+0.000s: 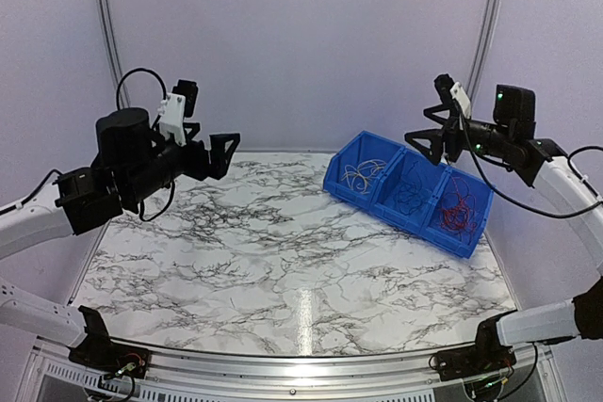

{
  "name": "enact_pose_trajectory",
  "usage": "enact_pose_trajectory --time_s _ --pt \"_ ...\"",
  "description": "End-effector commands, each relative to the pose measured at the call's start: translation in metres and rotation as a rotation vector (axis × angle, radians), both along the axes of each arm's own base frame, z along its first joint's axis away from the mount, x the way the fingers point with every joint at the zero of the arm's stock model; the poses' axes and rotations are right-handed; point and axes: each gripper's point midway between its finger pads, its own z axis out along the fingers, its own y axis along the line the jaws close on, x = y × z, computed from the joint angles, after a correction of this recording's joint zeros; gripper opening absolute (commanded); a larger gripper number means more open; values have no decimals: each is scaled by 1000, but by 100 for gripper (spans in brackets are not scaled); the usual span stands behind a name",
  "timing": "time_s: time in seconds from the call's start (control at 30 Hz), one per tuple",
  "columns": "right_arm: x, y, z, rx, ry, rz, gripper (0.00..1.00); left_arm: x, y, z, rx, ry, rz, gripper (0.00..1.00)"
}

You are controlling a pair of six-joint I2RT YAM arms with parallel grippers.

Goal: Untangle the cables

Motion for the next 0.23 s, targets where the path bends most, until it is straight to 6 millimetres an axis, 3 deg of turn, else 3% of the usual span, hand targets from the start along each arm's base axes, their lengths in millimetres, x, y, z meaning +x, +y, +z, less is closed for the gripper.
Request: enact_pose_trajectory --time_s 0.0,0.1,0.2 --pt "-5 19 31 115 -46 93 99 25 24 -32 170 62 123 99" --pt "14 3 7 192 -6 -67 99 31 34 -38 150 35 120 99" --pt "32 -16 -7 218 5 -223 99 38 62 -46 61 8 222 99"
